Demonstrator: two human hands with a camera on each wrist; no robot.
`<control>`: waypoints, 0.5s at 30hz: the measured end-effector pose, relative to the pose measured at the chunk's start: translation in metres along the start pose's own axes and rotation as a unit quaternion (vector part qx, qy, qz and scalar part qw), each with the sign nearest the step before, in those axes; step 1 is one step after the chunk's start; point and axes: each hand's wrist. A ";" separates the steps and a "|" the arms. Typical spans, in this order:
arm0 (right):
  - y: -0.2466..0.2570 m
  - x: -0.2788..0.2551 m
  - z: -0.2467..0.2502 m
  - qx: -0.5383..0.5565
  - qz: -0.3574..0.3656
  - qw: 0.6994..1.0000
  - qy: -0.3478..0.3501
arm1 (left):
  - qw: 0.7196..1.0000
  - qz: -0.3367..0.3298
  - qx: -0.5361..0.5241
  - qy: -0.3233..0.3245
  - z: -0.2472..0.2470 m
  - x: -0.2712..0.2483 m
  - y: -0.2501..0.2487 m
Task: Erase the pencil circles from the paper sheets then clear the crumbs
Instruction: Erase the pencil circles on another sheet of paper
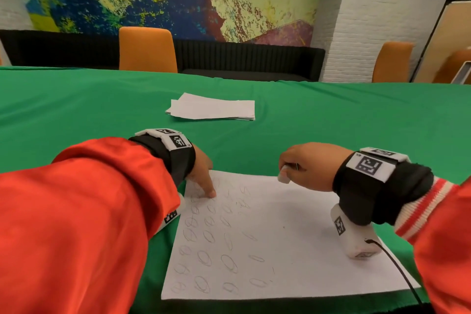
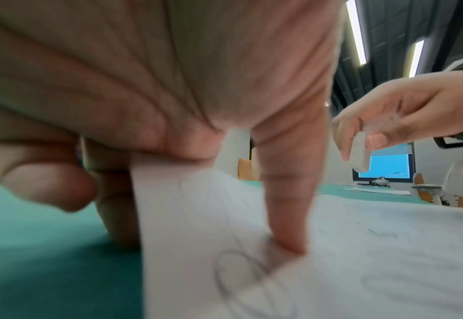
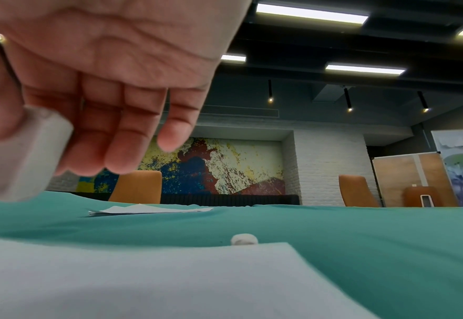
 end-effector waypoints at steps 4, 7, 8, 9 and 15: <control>-0.009 0.010 0.004 0.009 0.028 1.000 -0.006 | 0.998 -0.032 -0.050 -0.025 0.016 0.013 -0.011; -0.015 0.022 0.009 0.013 0.054 0.998 -0.011 | 0.995 -0.047 -0.077 -0.043 0.029 0.023 -0.017; -0.017 0.024 0.011 0.013 0.060 0.998 -0.010 | 0.994 -0.053 -0.090 -0.040 0.033 0.026 -0.018; -0.019 0.026 0.012 0.013 0.065 0.998 -0.009 | 0.993 -0.058 -0.098 -0.035 0.035 0.029 -0.018; -0.023 0.015 0.015 0.002 0.049 0.999 0.007 | 0.997 -0.027 -0.063 -0.048 0.030 0.028 -0.016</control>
Point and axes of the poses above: each hand's wrist, its own x-axis towards the middle knuckle, its own z-axis out of the back of the hand, y = z × x, and after that the axes turned 13 degrees about y, right-handed
